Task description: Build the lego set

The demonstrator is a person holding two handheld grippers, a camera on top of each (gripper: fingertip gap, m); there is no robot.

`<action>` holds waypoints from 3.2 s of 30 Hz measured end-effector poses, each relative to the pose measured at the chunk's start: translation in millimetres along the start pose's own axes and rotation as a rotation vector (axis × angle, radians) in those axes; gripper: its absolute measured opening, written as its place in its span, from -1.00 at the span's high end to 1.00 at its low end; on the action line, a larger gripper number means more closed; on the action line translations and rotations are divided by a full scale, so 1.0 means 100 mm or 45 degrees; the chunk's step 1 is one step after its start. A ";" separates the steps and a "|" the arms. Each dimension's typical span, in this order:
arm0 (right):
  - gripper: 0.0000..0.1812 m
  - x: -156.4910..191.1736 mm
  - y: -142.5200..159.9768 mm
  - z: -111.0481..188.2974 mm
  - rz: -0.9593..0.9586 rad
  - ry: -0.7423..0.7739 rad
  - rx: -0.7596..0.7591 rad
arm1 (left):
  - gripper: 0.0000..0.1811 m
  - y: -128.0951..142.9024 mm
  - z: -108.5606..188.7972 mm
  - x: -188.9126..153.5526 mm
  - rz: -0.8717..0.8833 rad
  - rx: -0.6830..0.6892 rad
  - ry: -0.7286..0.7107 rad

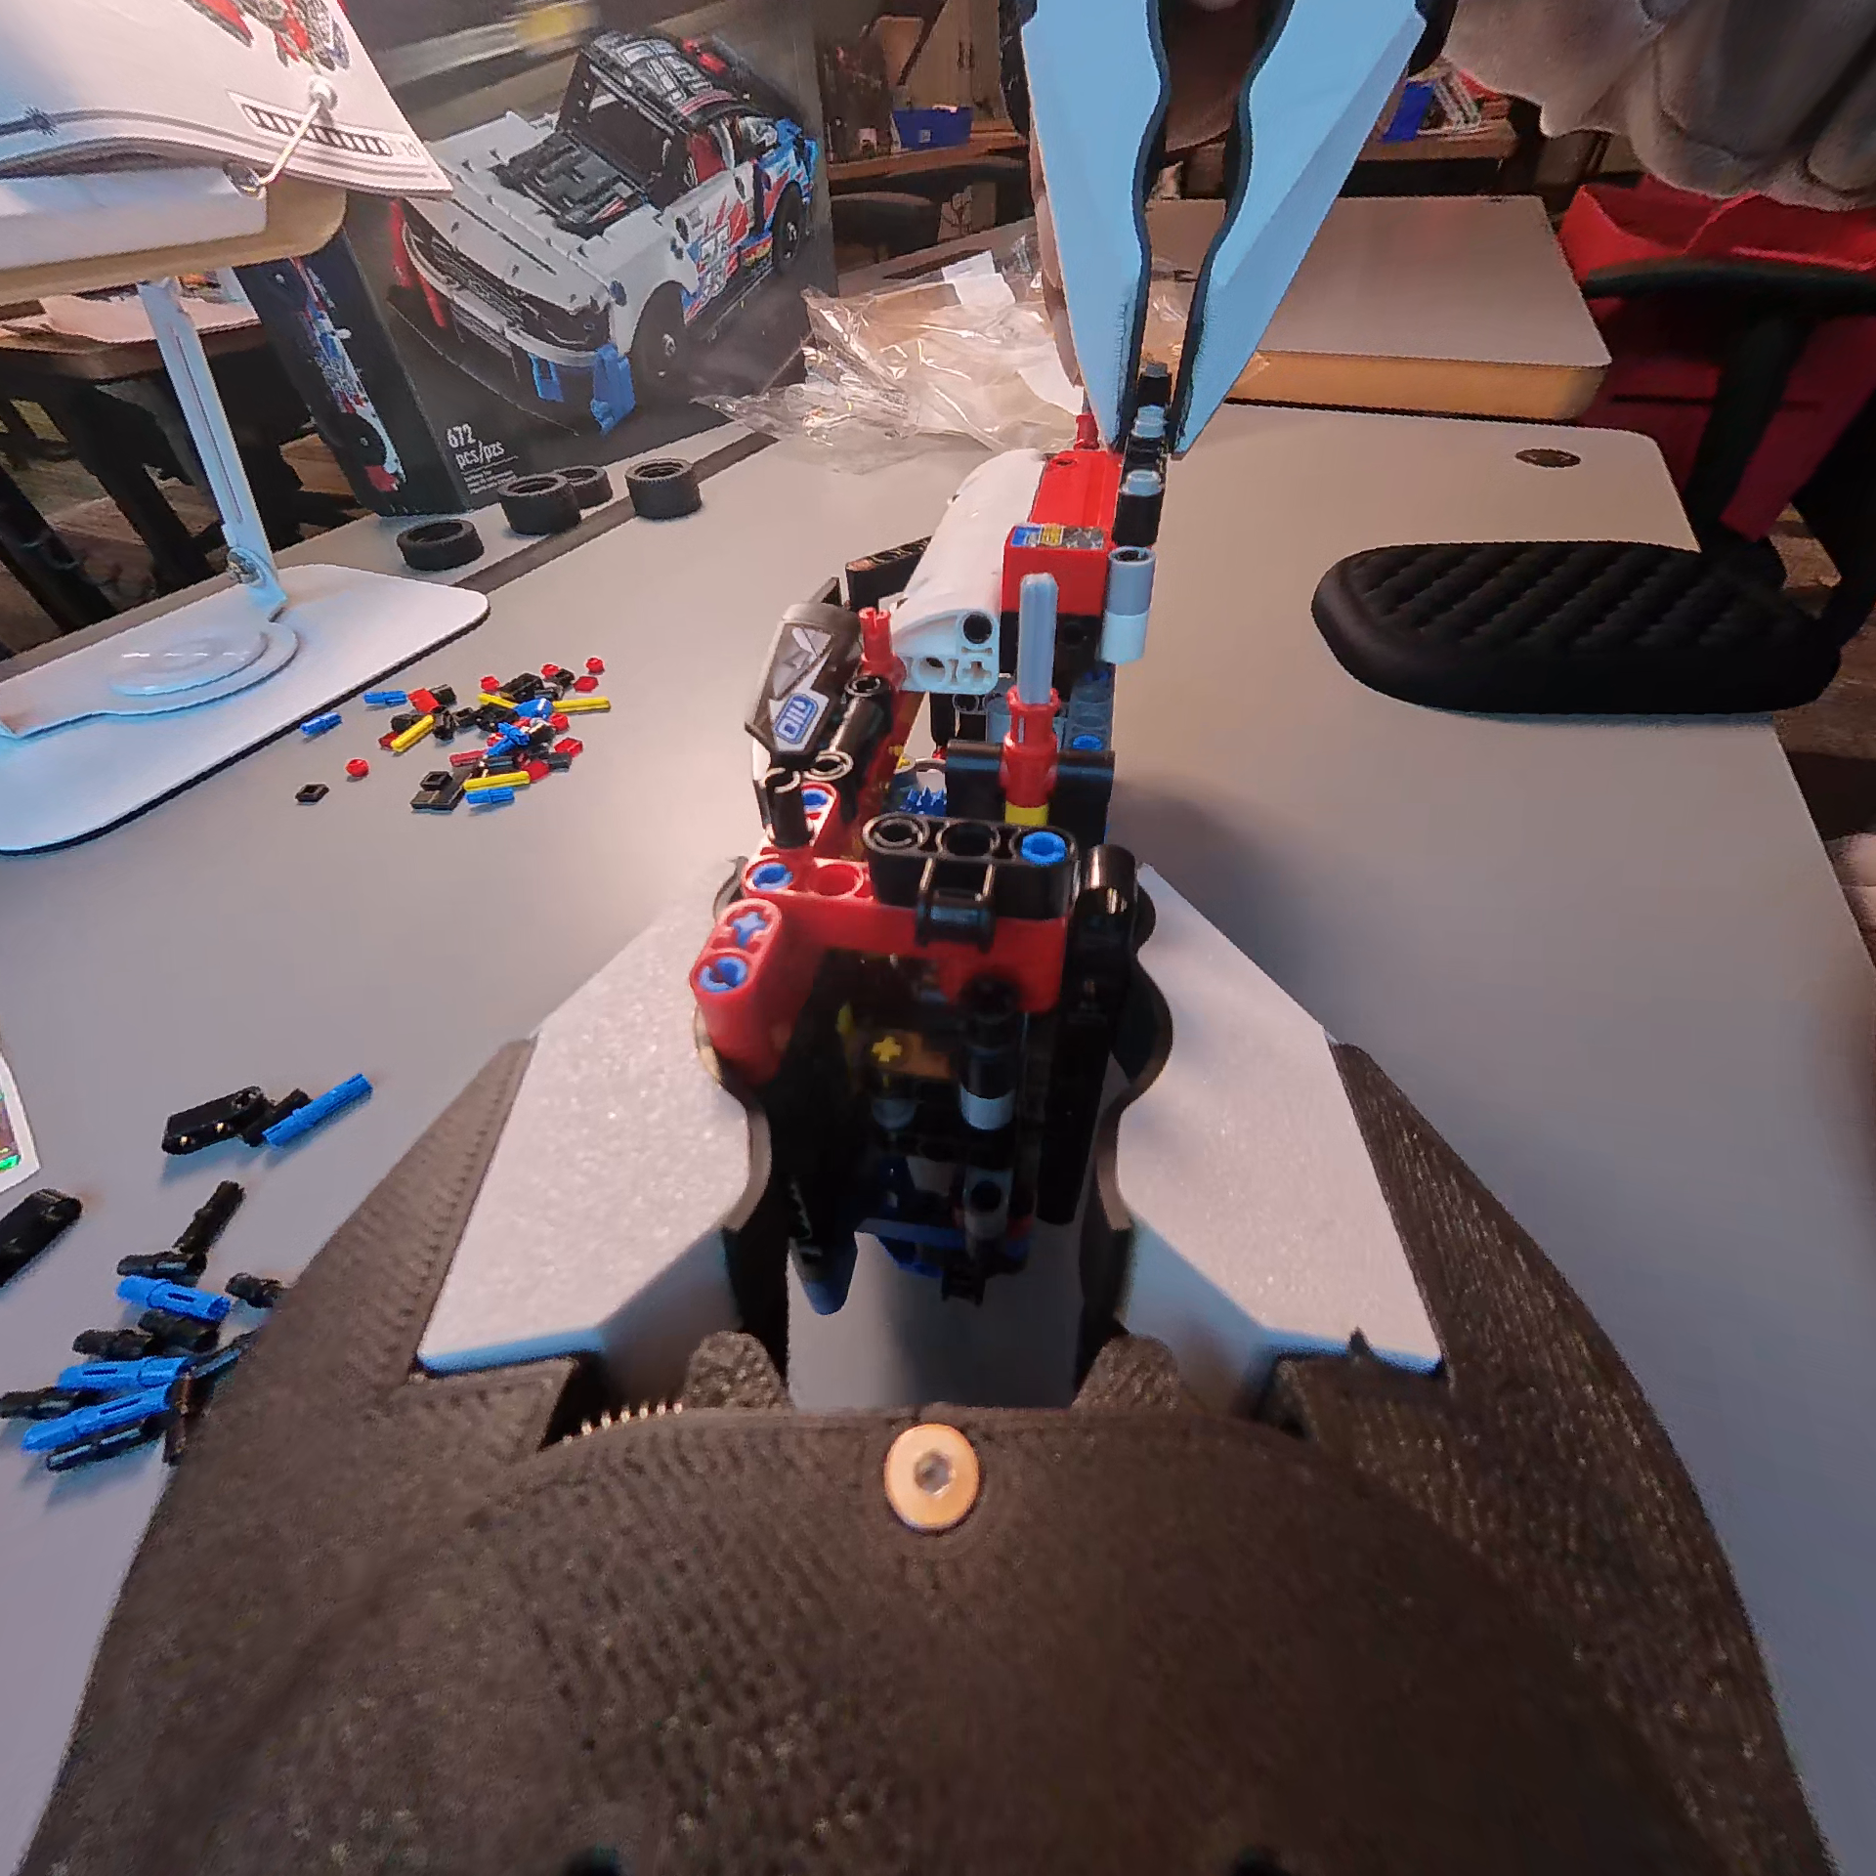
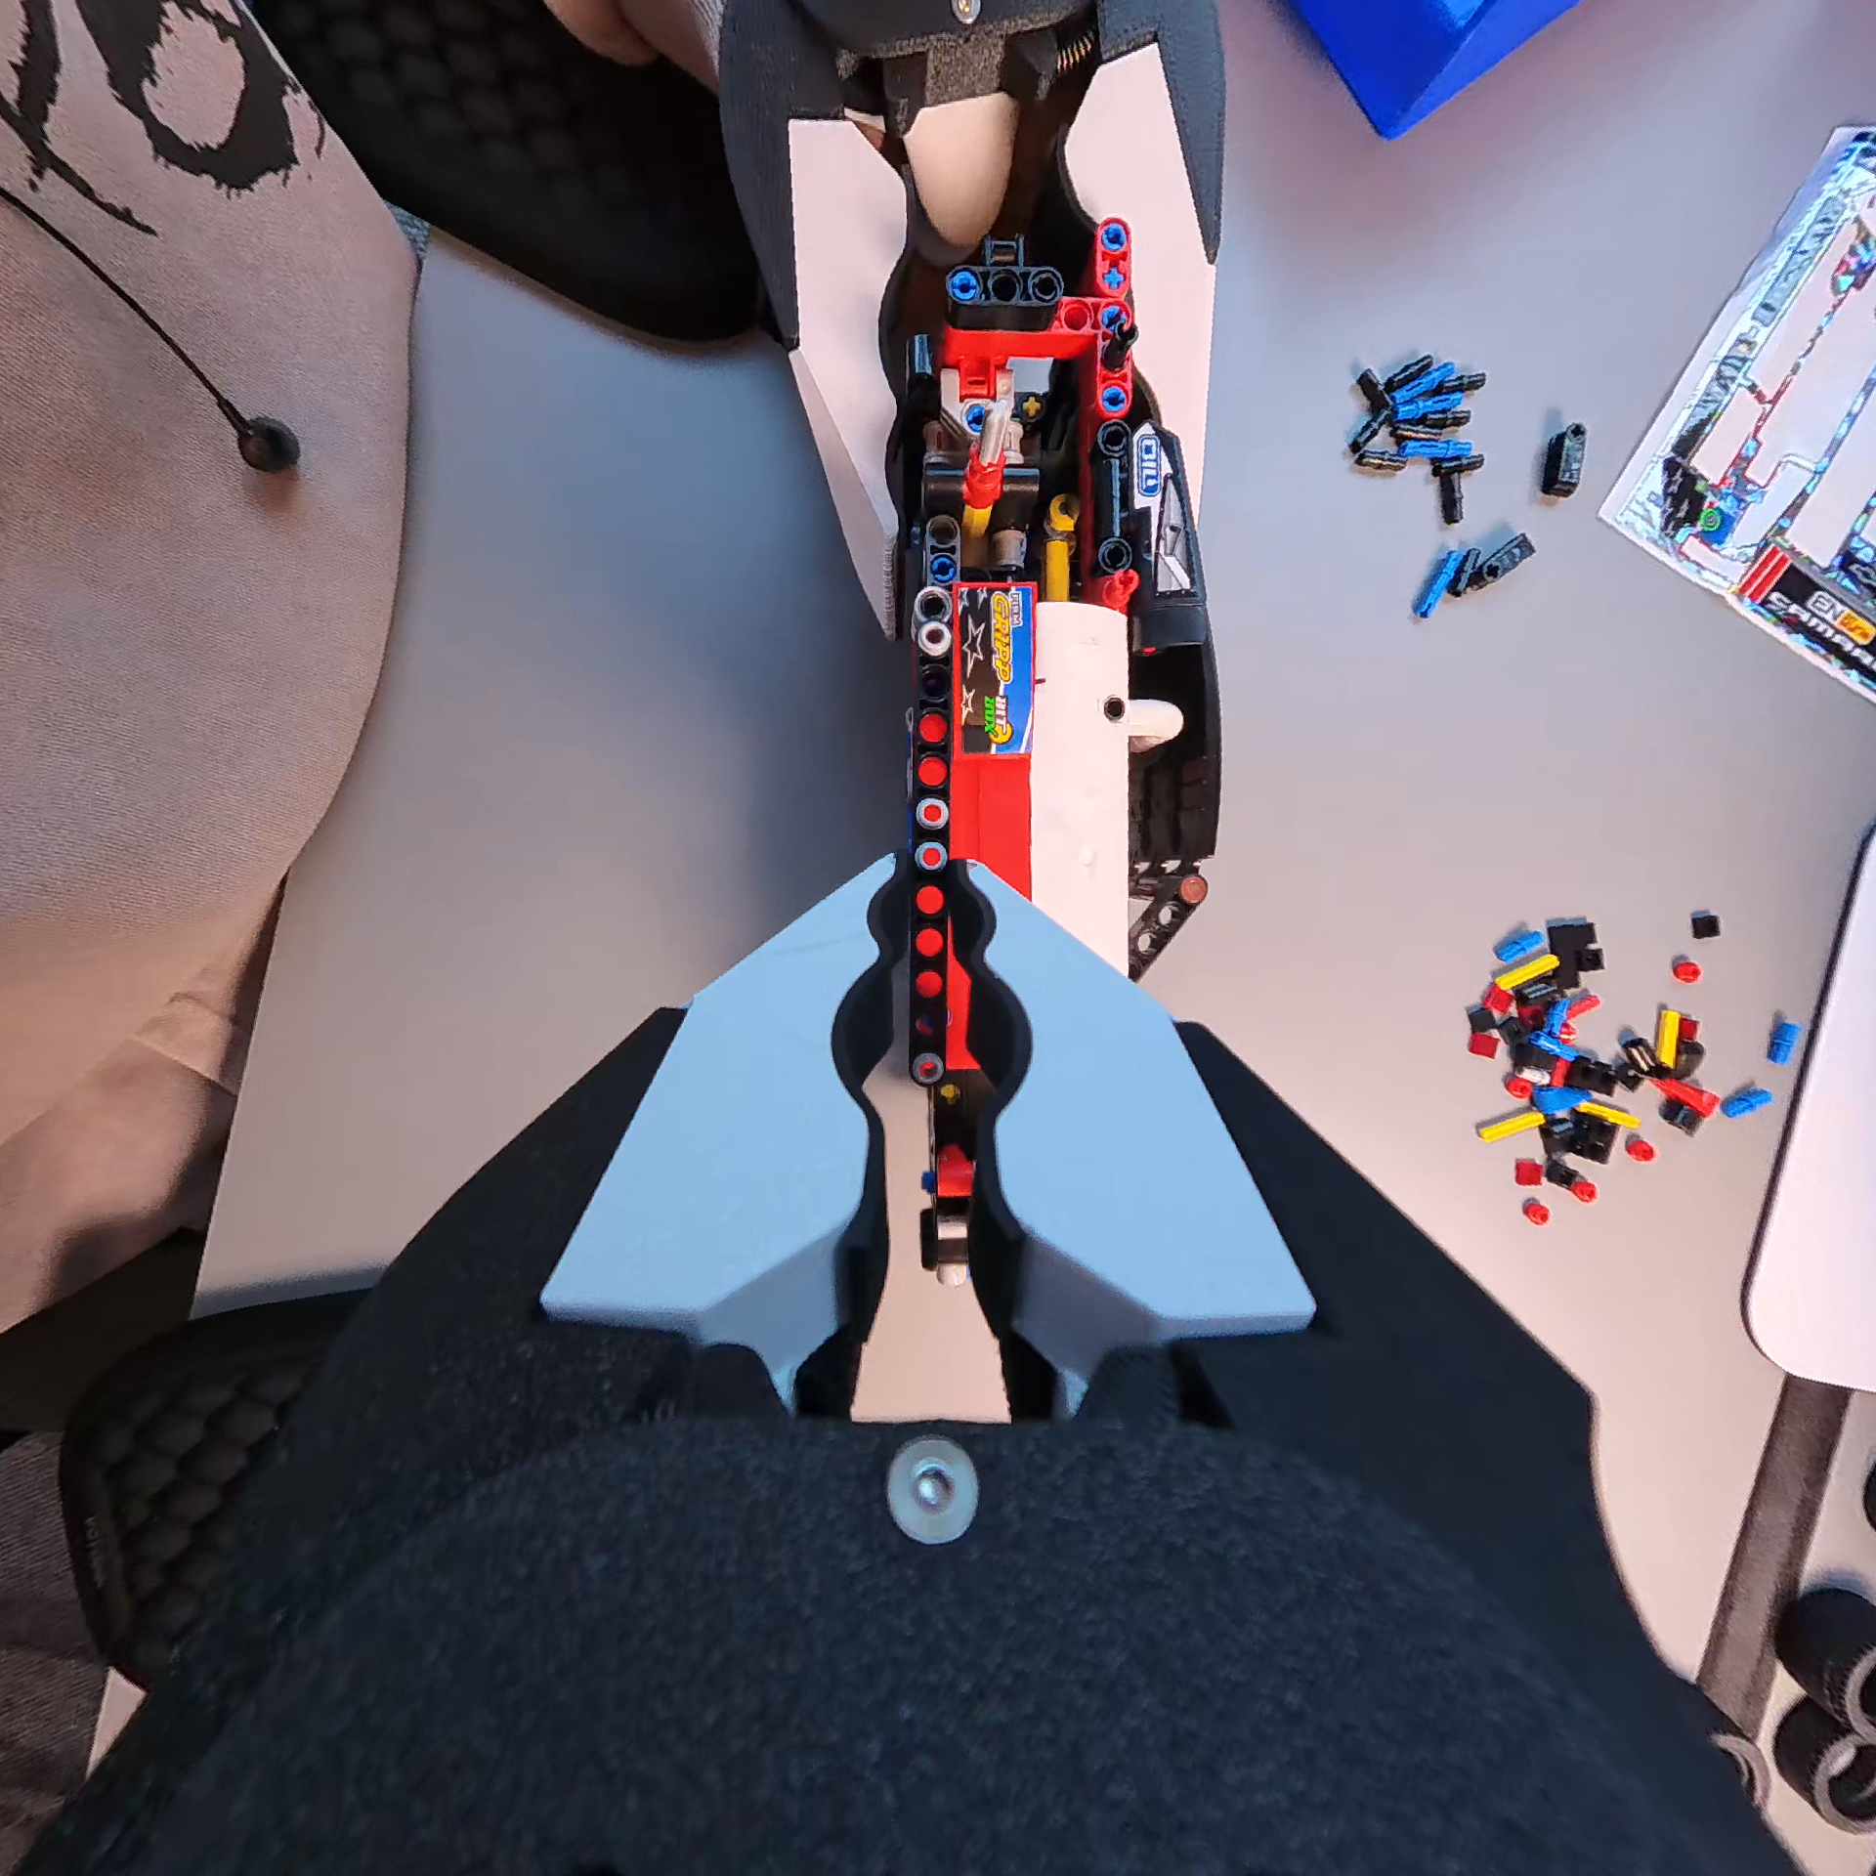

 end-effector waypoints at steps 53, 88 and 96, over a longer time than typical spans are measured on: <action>0.96 0.00 -0.21 -0.11 0.141 -0.012 0.147 | 0.26 0.01 -0.01 -0.01 0.069 0.027 0.002; 0.97 -0.04 -0.11 -0.10 -0.022 -0.042 -0.232 | 0.27 0.01 -0.04 -0.02 0.091 0.026 0.014; 0.95 -0.03 -0.12 -0.16 0.101 0.061 -0.065 | 0.27 0.01 -0.04 -0.01 0.120 0.018 0.014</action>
Point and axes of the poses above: each gripper's, where its closed fingertips meet, z back along the fingers, y out of its underside, x = y × z across the jaws, the point moved 3 cm from there along z, back along the fingers, and after that the axes turned 7 degrees about y, right-handed, at the moved point
